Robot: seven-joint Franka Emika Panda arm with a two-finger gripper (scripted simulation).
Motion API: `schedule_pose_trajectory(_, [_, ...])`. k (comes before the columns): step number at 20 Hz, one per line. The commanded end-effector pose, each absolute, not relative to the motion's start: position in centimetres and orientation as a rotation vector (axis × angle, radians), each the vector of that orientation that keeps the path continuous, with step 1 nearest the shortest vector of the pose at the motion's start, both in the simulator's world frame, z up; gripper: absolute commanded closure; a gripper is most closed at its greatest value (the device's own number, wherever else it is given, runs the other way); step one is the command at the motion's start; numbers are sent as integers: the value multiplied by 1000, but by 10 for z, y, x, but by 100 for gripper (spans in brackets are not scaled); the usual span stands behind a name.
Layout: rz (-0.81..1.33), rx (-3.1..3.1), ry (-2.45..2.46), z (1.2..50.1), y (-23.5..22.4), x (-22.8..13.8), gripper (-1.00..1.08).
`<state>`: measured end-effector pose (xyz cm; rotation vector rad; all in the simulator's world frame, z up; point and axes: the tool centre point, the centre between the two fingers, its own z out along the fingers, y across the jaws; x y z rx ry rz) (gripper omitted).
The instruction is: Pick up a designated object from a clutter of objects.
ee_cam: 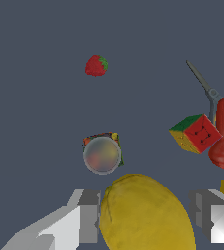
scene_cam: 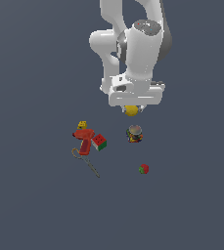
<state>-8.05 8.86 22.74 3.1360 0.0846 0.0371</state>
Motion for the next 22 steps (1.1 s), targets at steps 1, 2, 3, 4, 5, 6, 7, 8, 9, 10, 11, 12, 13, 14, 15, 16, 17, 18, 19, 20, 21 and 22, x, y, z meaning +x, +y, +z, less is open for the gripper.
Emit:
schedule_pose_trajectory(1, [32,3136,85,250,100,-80,108])
schedule_pose_trajectory(2, [31,3136,85,258,105,-80,108])
schedule_pose_trajectory(3, [29,3136,85,267,110,-80,108])
schedule_pose_trajectory(4, [27,3137,85,276,114,-79,108])
schedule_pose_trajectory(5, [25,3137,85,284,119,-79,108])
schedule_pose_trajectory(6, [23,3137,86,293,124,-78,108])
schedule_pose_trajectory(7, [21,3137,86,302,129,-78,108])
schedule_pose_trajectory(8, [19,3138,86,311,134,-77,108])
schedule_pose_trajectory(9, [17,3138,86,320,138,-77,108])
schedule_pose_trajectory(10, [15,3138,86,328,143,-76,108])
schedule_pose_trajectory(11, [14,3138,86,336,147,-75,108])
schedule_pose_trajectory(12, [12,3139,86,343,151,-75,108])
schedule_pose_trajectory(13, [11,3139,86,350,155,-74,108])
schedule_pose_trajectory(14, [9,3139,86,356,158,-73,108])
schedule_pose_trajectory(15, [8,3139,86,362,161,-73,108])
schedule_pose_trajectory(16, [7,3139,86,368,164,-72,108])
schedule_pose_trajectory(17, [6,3140,86,373,167,-71,108])
schedule_pose_trajectory(18, [5,3140,86,377,170,-71,108])
schedule_pose_trajectory(19, [4,3140,86,381,172,-70,108])
schedule_pose_trajectory(20, [4,3140,86,385,174,-70,108])
schedule_pose_trajectory(21, [2,3140,86,388,176,-69,108])
schedule_pose_trajectory(22, [1,3140,86,391,177,-68,108])
